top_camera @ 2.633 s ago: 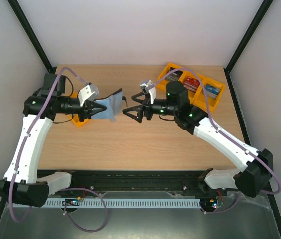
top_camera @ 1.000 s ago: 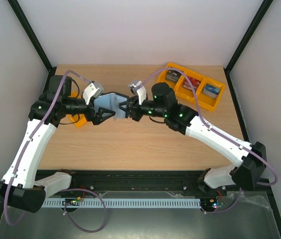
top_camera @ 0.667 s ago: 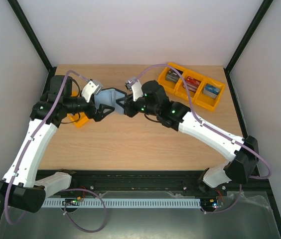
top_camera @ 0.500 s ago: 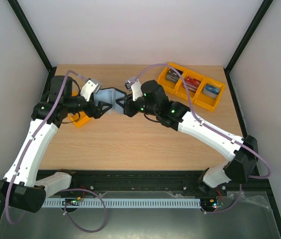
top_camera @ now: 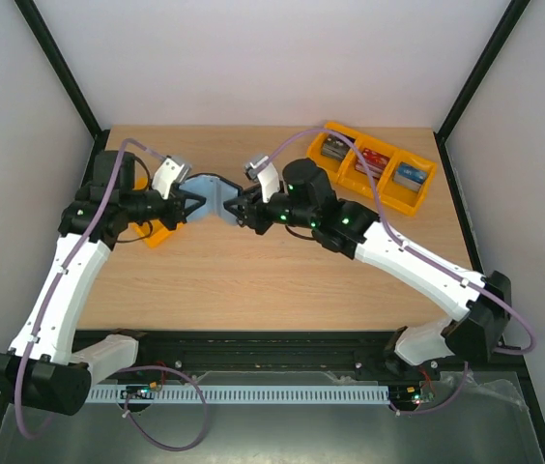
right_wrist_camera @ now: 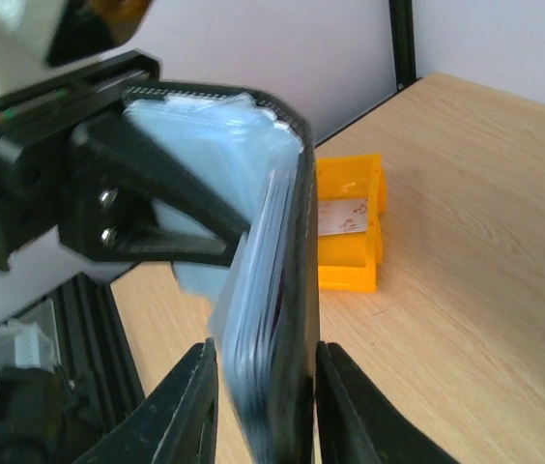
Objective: Take the credit cards out of the card holder
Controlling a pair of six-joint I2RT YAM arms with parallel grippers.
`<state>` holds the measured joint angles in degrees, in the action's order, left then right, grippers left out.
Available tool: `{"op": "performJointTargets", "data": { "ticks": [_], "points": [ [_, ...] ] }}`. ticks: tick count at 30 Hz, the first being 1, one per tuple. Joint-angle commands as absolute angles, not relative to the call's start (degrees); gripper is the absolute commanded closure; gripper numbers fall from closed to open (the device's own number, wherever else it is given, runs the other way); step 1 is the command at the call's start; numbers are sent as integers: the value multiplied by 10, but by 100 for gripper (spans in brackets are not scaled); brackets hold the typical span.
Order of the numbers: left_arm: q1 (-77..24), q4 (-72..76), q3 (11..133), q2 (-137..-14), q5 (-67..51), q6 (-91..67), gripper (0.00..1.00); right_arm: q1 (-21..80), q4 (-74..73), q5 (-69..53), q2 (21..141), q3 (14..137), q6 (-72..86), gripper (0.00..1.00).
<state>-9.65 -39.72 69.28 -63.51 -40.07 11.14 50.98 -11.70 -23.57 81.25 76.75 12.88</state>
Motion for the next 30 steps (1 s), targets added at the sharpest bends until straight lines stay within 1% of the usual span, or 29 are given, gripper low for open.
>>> {"op": "performJointTargets", "data": {
  "ticks": [1, 4, 8, 12, 17, 20, 23, 25, 27, 30],
  "points": [
    [-72, -407, 691, -620, -475, 110, 98, 500, -101, -264, 763, 739, 101, 69],
    [-66, -414, 694, -620, -493, 116, 98, 487, -93, -287, 748, 716, 89, 63],
    [-66, -416, 699, -623, -497, 117, 98, 480, -84, -292, 747, 714, 83, 61],
    [-64, -419, 701, -619, -504, 119, 98, 478, -84, -282, 751, 718, 85, 68],
    [-63, -421, 700, -620, -507, 123, 98, 475, -85, -273, 757, 722, 85, 86],
    [-63, -421, 699, -620, -511, 123, 98, 476, -88, -300, 771, 730, 83, 93],
    [-63, -422, 695, -620, -522, 125, 98, 478, -81, -323, 786, 737, 94, 92],
    [-63, -422, 691, -618, -529, 125, 98, 480, -69, -320, 792, 738, 101, 91],
    [-63, -422, 690, -617, -532, 125, 98, 481, -46, -317, 794, 735, 118, 87],
    [-63, -423, 690, -615, -538, 127, 98, 484, -9, -310, 798, 733, 134, 84]
  ]
}}
